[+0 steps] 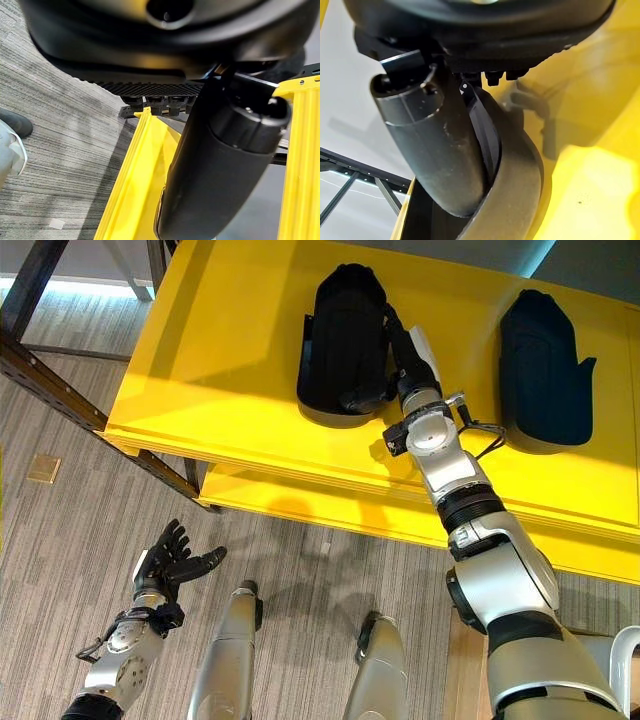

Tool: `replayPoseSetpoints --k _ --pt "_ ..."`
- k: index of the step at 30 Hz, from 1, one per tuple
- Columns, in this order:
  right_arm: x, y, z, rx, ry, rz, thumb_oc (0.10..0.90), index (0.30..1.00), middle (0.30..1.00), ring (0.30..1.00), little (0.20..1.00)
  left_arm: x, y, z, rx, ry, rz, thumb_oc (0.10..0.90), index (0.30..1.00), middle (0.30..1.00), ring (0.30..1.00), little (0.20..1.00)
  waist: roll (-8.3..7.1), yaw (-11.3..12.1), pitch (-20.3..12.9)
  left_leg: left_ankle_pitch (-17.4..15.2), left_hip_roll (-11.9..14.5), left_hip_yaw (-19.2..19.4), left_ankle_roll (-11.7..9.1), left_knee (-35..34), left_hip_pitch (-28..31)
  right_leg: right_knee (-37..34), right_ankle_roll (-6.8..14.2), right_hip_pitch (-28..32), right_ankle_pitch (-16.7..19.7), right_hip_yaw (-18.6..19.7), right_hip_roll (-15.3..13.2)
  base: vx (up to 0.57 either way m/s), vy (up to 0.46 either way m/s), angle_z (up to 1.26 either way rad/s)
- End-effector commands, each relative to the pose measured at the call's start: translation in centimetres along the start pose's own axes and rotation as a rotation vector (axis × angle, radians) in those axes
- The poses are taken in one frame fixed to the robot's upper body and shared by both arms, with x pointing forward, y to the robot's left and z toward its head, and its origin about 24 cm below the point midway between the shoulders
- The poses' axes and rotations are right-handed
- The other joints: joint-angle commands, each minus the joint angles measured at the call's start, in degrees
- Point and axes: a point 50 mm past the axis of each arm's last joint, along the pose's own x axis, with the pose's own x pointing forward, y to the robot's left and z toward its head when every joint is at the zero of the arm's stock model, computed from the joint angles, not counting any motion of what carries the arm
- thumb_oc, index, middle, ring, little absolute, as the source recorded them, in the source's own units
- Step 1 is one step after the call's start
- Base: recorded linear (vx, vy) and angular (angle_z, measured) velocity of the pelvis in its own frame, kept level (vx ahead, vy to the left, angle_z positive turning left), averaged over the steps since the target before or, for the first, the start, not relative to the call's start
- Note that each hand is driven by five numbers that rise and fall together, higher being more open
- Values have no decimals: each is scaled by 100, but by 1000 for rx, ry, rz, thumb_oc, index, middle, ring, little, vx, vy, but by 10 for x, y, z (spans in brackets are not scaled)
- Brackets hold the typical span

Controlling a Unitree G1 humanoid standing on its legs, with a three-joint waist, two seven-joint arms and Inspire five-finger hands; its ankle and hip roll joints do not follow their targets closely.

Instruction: Move parts from the plastic box to the shelf.

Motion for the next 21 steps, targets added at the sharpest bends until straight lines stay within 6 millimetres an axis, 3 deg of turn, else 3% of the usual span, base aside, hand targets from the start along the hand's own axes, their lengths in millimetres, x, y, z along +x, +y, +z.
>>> replayPoseSetpoints --k 1,9,16,21 --pt "11 -50 69 -8 -234 -177 900 1000 1000 1000 1000 1 1 42 3 -214 -31 900 1000 1000 1000 1000 -107 2 -216 44 40 -115 359 -144 -121 -79 -342 453 -89 95 7 0 0 0" --pt "3 -69 101 -34 -376 -246 900 1000 1000 1000 1000 1 5 41 15 -208 -18 900 1000 1000 1000 1000 -208 -87 -324 5 73 -96 350 -131 -46 -154 -339 535 -83 115 31 0 3 -1" --pt "0 -74 109 -51 -410 -256 900 1000 1000 1000 1000 1 6 42 21 -210 -18 900 1000 1000 1000 1000 -242 -114 -373 2 87 -81 350 -152 0 -195 -331 578 -71 121 35 1 3 -3" --pt "-10 -78 125 -72 -507 -243 900 1000 1000 1000 1000 0 7 40 32 -200 -26 900 1000 1000 1000 1000 -341 -197 -512 -64 161 -66 342 -103 96 -268 -324 683 -67 144 92 5 12 -5"
